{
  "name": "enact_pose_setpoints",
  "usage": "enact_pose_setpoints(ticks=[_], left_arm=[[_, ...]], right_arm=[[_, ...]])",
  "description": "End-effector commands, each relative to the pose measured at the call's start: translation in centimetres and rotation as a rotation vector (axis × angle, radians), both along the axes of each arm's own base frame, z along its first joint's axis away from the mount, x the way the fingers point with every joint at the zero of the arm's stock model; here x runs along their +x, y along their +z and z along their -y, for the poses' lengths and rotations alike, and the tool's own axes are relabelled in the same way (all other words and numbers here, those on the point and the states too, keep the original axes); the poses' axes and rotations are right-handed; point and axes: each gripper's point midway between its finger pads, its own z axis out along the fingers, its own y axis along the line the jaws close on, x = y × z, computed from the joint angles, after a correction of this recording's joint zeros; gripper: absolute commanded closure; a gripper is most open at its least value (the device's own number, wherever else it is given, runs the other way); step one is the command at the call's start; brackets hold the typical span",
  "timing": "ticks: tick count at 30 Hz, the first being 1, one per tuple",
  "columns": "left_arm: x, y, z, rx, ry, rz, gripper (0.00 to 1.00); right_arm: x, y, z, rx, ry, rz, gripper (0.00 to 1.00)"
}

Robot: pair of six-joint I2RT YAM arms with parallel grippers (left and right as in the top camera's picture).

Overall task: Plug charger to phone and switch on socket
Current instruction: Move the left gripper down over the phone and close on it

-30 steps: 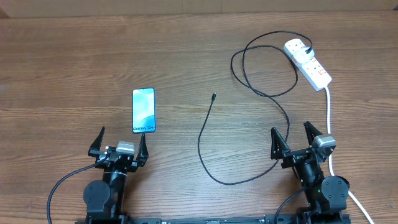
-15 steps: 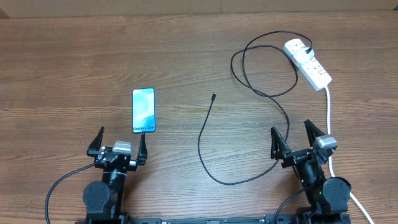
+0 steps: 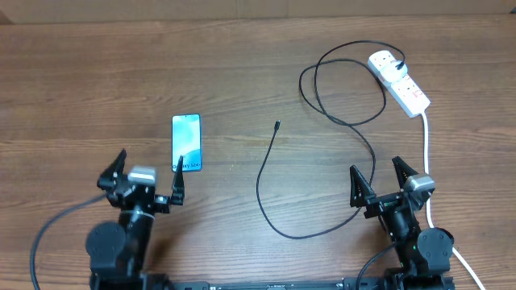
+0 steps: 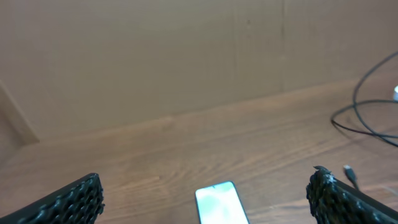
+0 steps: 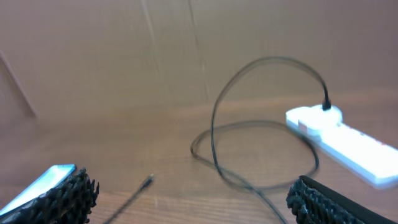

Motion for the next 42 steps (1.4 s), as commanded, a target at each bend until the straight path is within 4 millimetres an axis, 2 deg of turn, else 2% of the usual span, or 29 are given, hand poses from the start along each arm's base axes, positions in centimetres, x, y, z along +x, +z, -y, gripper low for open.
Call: enact_pose_setpoints(ticks=[1,4,6,12,16,21,23,28,31,35,39,42], left_arm=[[1.3,3.2,1.1,-0.024,-0.065,-0.055,0.00],[2.9,4.4,1.9,-0.038,-0.110,-0.154,0.00],[4.0,5.1,2.4,-0.051,-0.140,-0.244,0.00],[6.9,4.7,3.8,-0.104,-0.216,-0.493,0.00],[8.1,4.3,4.4,-0.140,-0.246,-0.644,0.00],[9.2,2.8,4.7,-0.179,-0.240,-0.931,0.00],[9.6,2.3,4.9,-0.185,-0.241,-0.994,0.00],[11.5,-0.5,5.1,-0.195,-0.238,-1.082,0.01],[12.1,-2.5,4.9,-0.196,-0.227,-1.137,0.00],[13.3,-3.9,4.9,-0.191,-0.218,-1.147,0.00],[13.8,-7.4,2.3,-0.215,0.132,-1.253,0.00],[13.1,-10.2,2.4,-0.240,0.251,-1.357,0.00]], right_arm=[[-0.5,3.0,-0.2,0.003,0.009,0.006,0.00],[-0.5,4.2,-0.2,-0.002,0.008,-0.078,0.00],[-0.3,5.7,-0.2,-0.006,0.009,-0.139,0.00],[1.7,9.2,-0.4,-0.016,0.012,-0.300,0.00],[3.2,9.8,-0.5,-0.026,0.012,-0.459,0.00],[5.1,9.5,-0.9,-0.037,0.025,-0.724,0.00],[5.6,9.3,-1.1,-0.037,0.034,-0.792,0.00],[7.6,7.9,-1.9,-0.022,0.070,-0.898,0.00],[8.1,7.1,-3.4,0.021,0.152,-0.935,0.00],[8.2,6.6,-3.5,0.025,0.157,-0.953,0.00],[8.3,6.5,-3.5,0.024,0.156,-0.954,0.00],[8.3,6.4,-3.4,0.023,0.153,-0.957,0.00]])
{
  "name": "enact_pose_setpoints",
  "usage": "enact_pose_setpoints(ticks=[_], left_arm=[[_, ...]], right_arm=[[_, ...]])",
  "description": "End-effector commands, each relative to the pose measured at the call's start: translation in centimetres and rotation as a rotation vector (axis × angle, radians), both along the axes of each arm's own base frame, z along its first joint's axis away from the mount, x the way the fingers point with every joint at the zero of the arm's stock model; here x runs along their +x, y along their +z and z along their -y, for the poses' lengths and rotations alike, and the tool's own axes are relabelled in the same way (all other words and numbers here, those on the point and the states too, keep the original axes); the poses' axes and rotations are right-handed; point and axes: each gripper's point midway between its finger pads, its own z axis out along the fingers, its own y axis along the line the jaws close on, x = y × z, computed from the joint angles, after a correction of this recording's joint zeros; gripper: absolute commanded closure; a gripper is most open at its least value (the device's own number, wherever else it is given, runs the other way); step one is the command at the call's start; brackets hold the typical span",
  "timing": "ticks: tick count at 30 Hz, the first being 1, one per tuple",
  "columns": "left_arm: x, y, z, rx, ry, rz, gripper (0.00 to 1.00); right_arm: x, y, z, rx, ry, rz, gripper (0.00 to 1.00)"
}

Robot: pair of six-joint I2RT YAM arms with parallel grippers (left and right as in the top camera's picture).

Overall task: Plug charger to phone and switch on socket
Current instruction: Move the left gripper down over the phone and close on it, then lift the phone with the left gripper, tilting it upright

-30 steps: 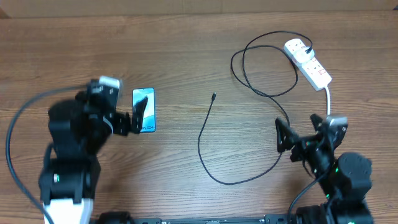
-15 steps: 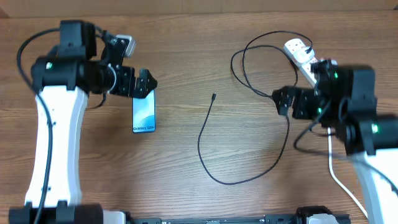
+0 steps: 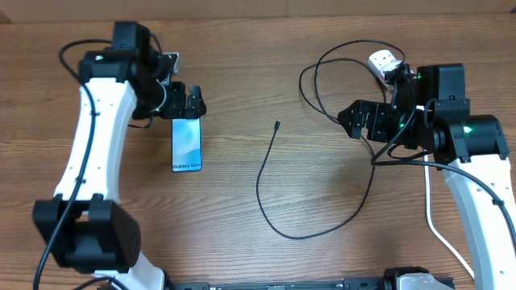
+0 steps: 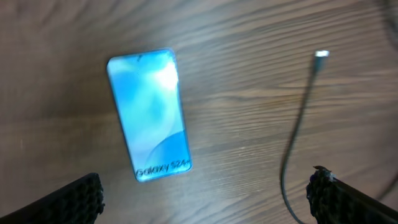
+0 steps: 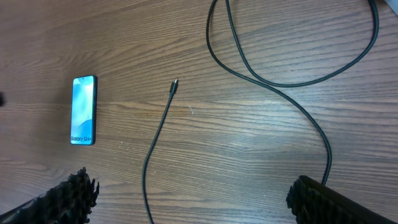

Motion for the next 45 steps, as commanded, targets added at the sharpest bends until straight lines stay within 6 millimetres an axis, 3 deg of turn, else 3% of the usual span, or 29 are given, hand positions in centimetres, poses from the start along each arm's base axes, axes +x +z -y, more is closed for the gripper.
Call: enact_pose_setpoints(ticks=[1,8,17,24,36,45], left_arm=[[0.0,-3.3,-1.1,0.112,0.197,-0.133,0.00],[-0.1,-7.8,-1.3,0.166,0.195,-0.252,0.03],[0.2,-10.6,-1.7,0.193,0.201,-0.264,0.04],[-0.3,-14.0,-1.6,0.191,0.173,-0.250,0.04],[-0.4,-16.1,-1.0,0.198,0.134,-0.213,0.05],[-1.1,-16.9,-1.6,0.268,0.176,-0.224,0.10]], right_arm=[[0.3,1.0,-0.4,0.009,0.010,0.028,0.00],[0.4,1.0,-0.2,-0.002,0.006,0.030,0.00],[0.4,1.0,-0.2,-0.002,0.006,0.030,0.00],[0.4,1.0,-0.2,-0.002,0.006,0.030,0.00],[0.4,1.0,-0.2,-0.002,0.006,0.030,0.00],[0.4,1.0,-0.2,-0.002,0.006,0.030,0.00]])
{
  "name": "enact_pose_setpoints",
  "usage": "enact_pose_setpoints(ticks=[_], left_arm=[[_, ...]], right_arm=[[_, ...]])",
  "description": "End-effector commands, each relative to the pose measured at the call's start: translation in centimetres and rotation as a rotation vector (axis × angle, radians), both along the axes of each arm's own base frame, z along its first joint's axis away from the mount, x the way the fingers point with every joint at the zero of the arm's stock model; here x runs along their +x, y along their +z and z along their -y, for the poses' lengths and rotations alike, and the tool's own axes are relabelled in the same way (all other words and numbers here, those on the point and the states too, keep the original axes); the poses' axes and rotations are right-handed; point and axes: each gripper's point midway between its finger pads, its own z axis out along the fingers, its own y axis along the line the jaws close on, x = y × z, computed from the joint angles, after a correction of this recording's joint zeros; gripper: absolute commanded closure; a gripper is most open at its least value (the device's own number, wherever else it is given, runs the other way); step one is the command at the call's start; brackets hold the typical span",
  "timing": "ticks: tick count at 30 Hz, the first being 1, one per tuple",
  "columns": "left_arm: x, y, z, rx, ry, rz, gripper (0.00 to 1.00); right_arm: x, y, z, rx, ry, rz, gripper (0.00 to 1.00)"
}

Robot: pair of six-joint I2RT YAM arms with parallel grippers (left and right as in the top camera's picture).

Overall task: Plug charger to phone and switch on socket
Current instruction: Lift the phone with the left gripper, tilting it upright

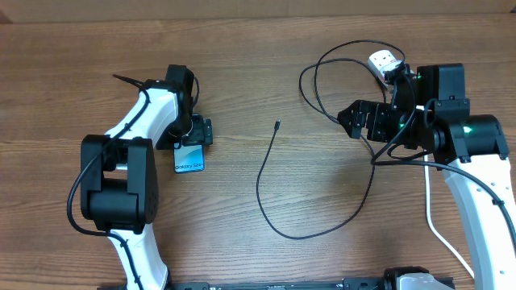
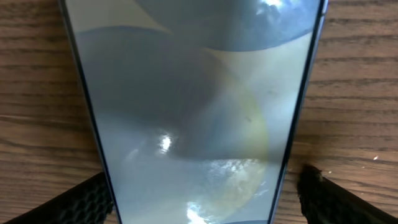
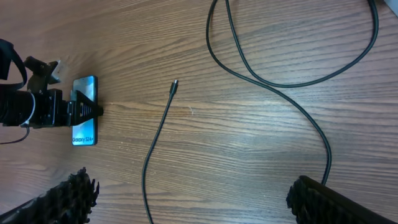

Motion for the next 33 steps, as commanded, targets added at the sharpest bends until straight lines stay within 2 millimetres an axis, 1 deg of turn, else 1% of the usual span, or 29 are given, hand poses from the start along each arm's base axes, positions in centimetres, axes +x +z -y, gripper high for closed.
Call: enact_pose_setpoints(ticks=[1,5,8,15,21,23,26,29,33], left_arm=[[-0.3,-0.7,-0.4,0.041,0.020,-0.010,0.09],[-0.4,-0.9,-0.4,0.040,0.052,-0.009,0.08],[-0.8,-1.6,-0.4,0.040,0.091,-0.008,0.06],[-1.3,-3.2,-0.5,0.043,0.095,-0.028,0.07],[-1.1,-3.4,-0.5,0.043,0.094,-0.020,0.07],[-1.3,-3.4,-0.4,0.037,0.096,-0.026,0.10],[-1.4,-3.4,-0.4,0.036,0.113,-0.032,0.11],[-1.4,-3.4,-0.3,0.032,0.113,-0.030,0.15],[-1.5,-3.4,-0.2,0.026,0.112,-0.035,0.18]], right_arm=[[0.4,0.9,-0.2,-0.001,0.006,0.028,0.00],[0.4,0.9,-0.2,-0.001,0.006,0.028,0.00],[0.4,0.9,-0.2,-0.001,0.006,0.028,0.00],[0.4,0.9,-0.2,-0.001,0.006,0.028,0.00],[0.4,0.9,-0.2,0.000,0.006,0.028,0.00],[0.4,0.9,-0.2,0.001,0.006,0.028,0.00],[0.4,1.0,-0.2,0.002,0.003,0.027,0.00],[0.4,1.0,-0.2,0.002,0.003,0.027,0.00],[0.4,1.0,-0.2,0.002,0.003,0.027,0.00]])
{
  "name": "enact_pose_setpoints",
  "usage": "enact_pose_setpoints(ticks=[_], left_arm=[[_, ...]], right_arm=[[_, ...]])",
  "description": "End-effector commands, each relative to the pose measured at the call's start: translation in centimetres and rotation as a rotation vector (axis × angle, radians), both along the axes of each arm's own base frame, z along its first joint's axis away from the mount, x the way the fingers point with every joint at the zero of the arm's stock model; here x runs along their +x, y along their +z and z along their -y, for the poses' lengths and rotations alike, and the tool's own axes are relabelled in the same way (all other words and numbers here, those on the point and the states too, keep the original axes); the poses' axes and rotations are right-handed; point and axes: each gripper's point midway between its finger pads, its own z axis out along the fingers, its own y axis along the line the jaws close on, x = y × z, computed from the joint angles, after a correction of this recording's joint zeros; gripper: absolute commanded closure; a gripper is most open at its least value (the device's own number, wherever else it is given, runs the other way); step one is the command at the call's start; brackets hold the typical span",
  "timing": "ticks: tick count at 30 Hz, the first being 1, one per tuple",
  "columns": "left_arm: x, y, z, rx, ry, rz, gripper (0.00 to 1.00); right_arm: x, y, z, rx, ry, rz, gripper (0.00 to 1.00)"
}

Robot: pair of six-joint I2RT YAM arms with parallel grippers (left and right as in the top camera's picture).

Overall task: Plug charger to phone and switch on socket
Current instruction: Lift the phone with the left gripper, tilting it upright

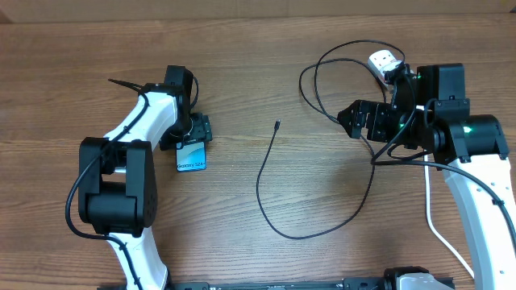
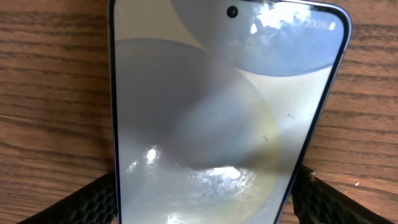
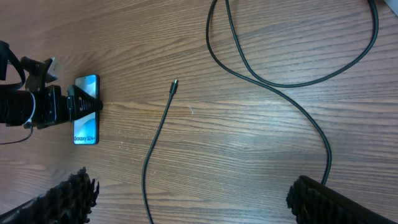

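Observation:
The blue-screened phone lies flat on the wooden table, left of centre, and fills the left wrist view. My left gripper is down over the phone's far end, its pads pressed against both long edges, shut on it. The black charger cable lies loose, its plug tip pointing away at mid-table, also seen in the right wrist view. The white socket strip sits at the back right, partly hidden by my right arm. My right gripper hangs open high over the cable, holding nothing.
The cable curls in a wide loop near the strip and sweeps toward the front. A white mains cord runs down the right side. Cardboard walls stand behind the table.
The left pads, which stood just outside the phone's edges, now press on them, and the phone has shifted slightly to the right. The right arm and the cable are unchanged.
Both arms were folded low at the front edge with grippers open. Then the left gripper hovered above the phone and the right above the cable loop. The left gripper then sat astride the phone on the table, and now grips its edges.

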Motion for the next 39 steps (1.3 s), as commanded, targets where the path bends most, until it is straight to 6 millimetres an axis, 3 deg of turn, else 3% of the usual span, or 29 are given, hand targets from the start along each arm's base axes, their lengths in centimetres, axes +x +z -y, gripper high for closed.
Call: enact_pose_setpoints(ticks=[1,14,28,39], left_arm=[[-2.2,-3.1,-0.4,0.036,0.013,-0.097,0.20],[-1.8,-3.1,-0.3,0.035,0.014,-0.083,0.28],[1.5,1.2,0.9,-0.024,0.033,-0.029,0.32],[1.6,2.1,1.2,-0.043,0.032,-0.037,0.30]], right_arm=[[0.4,1.0,-0.2,0.002,0.004,0.027,0.00],[0.4,1.0,-0.2,0.001,0.004,0.028,0.00],[0.7,1.1,-0.2,0.003,0.004,0.042,0.00],[0.8,1.3,-0.2,0.003,0.004,0.050,0.00]])
